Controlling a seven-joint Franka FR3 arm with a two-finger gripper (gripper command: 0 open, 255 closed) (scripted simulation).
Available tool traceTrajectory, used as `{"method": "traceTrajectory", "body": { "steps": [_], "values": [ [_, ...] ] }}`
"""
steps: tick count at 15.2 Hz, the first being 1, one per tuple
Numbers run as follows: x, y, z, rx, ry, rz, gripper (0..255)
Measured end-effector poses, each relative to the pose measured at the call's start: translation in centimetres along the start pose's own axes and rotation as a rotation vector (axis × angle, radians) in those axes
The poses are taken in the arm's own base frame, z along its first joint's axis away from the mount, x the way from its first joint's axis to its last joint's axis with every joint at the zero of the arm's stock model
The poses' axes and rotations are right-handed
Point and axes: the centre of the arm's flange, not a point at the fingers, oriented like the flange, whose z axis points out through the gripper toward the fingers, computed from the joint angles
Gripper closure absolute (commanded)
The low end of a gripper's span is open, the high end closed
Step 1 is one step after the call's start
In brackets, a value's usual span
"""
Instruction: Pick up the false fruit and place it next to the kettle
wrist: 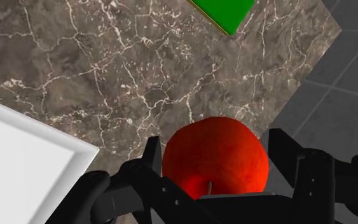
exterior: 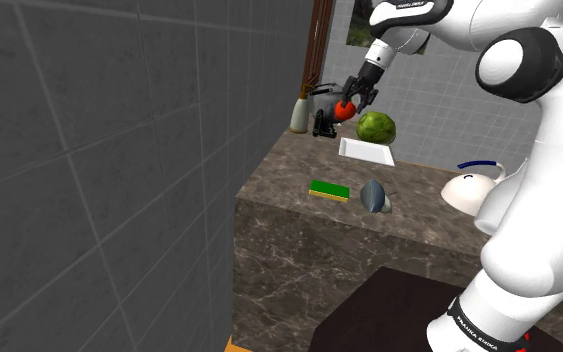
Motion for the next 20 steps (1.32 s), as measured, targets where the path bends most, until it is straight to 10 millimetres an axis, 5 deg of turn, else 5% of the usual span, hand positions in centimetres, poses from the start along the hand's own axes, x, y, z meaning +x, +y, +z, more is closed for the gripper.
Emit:
{"method": "traceTrajectory", "body": {
  "steps": [3, 7, 20],
  "values": [
    [0.1, -0.4, -1.4, 0.0, 0.0, 0.0, 255],
    [-3.3, 1.1, -2.8, 0.0, 0.0, 0.001, 255],
    [-18.7, 7.9, -6.0, -0.001, 0.0, 0.001, 255]
  ]
}}
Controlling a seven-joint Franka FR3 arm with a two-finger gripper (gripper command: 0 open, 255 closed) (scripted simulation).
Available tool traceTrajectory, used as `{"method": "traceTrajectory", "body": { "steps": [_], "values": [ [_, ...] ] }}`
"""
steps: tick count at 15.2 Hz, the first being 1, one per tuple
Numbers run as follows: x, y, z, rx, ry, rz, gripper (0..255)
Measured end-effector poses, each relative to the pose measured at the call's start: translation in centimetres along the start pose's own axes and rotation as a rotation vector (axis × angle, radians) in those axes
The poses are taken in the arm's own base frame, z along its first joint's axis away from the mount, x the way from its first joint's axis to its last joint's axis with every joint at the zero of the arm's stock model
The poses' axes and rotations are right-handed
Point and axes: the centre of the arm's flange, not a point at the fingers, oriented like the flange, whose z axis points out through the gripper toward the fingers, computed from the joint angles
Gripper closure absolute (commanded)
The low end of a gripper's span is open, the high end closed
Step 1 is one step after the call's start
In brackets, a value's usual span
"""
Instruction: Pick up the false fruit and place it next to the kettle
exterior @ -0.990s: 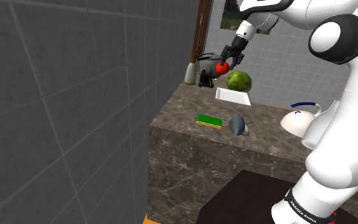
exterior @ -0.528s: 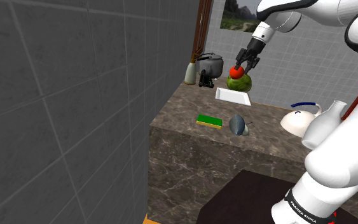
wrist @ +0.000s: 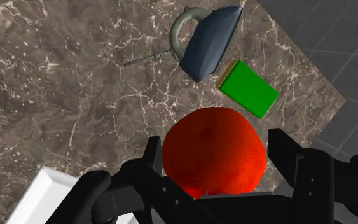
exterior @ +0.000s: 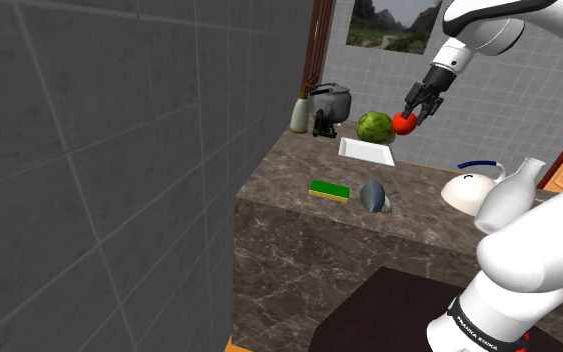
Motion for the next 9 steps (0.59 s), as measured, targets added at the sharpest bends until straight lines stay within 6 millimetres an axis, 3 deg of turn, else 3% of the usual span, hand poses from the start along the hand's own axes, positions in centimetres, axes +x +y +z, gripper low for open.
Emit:
{"method": "traceTrajectory", "body": {
  "steps": [9],
  "values": [
    [-11.0, 4.6, -2.3, 0.0, 0.0, 0.0, 255]
  ]
}}
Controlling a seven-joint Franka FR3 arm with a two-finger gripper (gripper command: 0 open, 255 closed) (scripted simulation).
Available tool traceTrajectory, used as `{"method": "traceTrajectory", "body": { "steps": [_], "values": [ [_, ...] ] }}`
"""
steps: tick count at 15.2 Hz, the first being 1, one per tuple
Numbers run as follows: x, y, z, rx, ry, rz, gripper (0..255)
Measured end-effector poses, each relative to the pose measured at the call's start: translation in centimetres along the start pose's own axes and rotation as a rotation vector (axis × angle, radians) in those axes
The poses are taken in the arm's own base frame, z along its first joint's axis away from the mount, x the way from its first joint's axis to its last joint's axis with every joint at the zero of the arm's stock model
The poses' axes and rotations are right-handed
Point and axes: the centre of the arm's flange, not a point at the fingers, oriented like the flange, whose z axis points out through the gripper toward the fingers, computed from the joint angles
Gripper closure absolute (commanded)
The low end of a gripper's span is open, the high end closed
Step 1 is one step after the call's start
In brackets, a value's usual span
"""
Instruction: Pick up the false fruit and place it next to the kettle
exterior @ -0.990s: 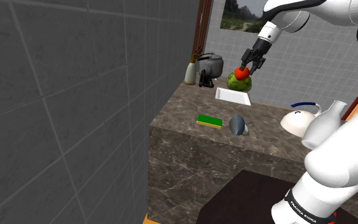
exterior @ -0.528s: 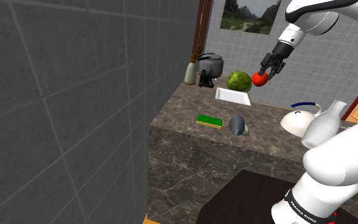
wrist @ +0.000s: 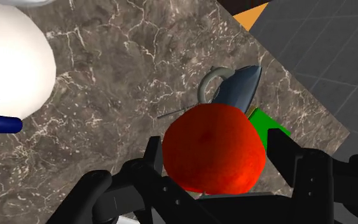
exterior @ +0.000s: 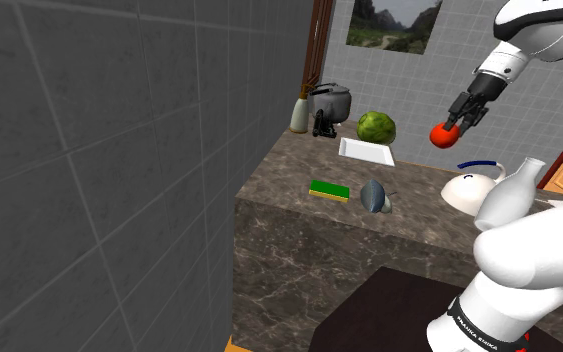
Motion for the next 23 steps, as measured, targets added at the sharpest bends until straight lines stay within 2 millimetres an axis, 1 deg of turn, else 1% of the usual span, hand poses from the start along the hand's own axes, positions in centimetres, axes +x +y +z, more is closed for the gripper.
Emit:
{"method": "traceTrajectory", "body": {
  "steps": [2, 4, 5, 7, 8, 9, 12, 23],
  "values": [
    [-2.1, 1.0, -0.9, 0.0, 0.0, 0.0, 255],
    [-4.8, 2.0, -1.2, 0.0, 0.0, 0.0, 255],
    [-5.7, 2.4, -1.6, 0.0, 0.0, 0.0, 255],
    [-8.2, 3.7, -2.3, 0.0, 0.0, 0.0, 255],
    [-9.2, 4.3, -2.4, 0.0, 0.0, 0.0, 255],
    [-9.8, 4.5, -2.2, 0.0, 0.0, 0.0, 255],
    [-10.3, 5.0, -1.0, 0.0, -0.001, 0.0, 255],
    [-10.7, 6.6, 4.4, 0.0, -0.001, -0.001, 255]
  ]
}}
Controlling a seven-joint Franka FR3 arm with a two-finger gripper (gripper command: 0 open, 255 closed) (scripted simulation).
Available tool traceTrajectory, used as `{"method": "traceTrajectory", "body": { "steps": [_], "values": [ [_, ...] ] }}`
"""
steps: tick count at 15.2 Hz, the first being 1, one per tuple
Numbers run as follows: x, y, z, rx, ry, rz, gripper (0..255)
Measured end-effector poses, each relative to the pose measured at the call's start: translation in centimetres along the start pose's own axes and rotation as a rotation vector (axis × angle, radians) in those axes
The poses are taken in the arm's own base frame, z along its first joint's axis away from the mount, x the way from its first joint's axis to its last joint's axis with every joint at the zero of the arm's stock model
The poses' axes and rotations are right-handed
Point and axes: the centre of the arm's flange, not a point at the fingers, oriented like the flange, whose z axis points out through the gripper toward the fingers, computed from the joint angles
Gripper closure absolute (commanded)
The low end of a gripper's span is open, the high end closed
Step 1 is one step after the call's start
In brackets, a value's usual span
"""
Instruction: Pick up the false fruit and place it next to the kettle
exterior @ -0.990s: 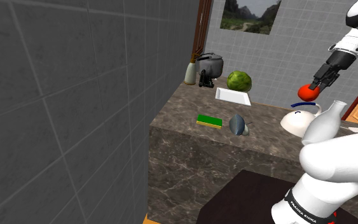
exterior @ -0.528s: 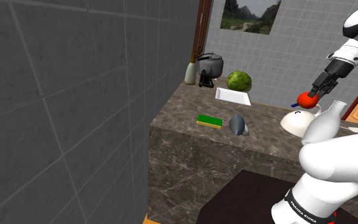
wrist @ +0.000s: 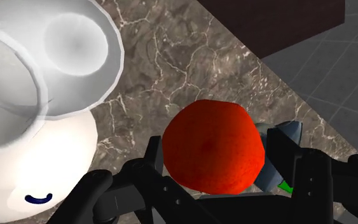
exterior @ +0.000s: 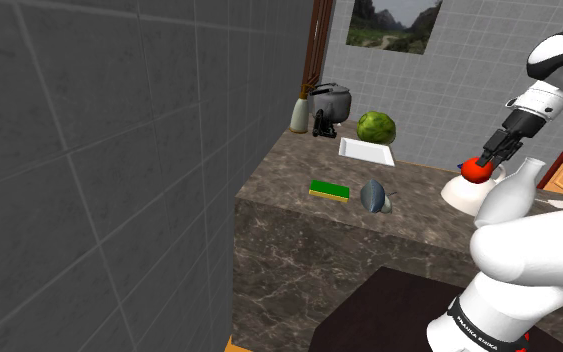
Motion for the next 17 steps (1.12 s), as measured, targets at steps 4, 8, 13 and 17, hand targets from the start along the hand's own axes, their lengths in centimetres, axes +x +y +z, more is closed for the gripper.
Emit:
{"method": "traceTrajectory", "body": {
  "steps": [4, 8, 13, 17],
  "values": [
    [-0.2, 0.7, 2.1, 0.0, 0.0, 0.0, 255],
    [-0.3, 1.4, 4.2, 0.0, 0.0, 0.0, 255],
    [-0.7, 2.1, 6.6, 0.0, 0.0, 0.0, 255],
    [-0.7, 2.8, 8.5, 0.0, 0.0, 0.0, 255]
  ]
}}
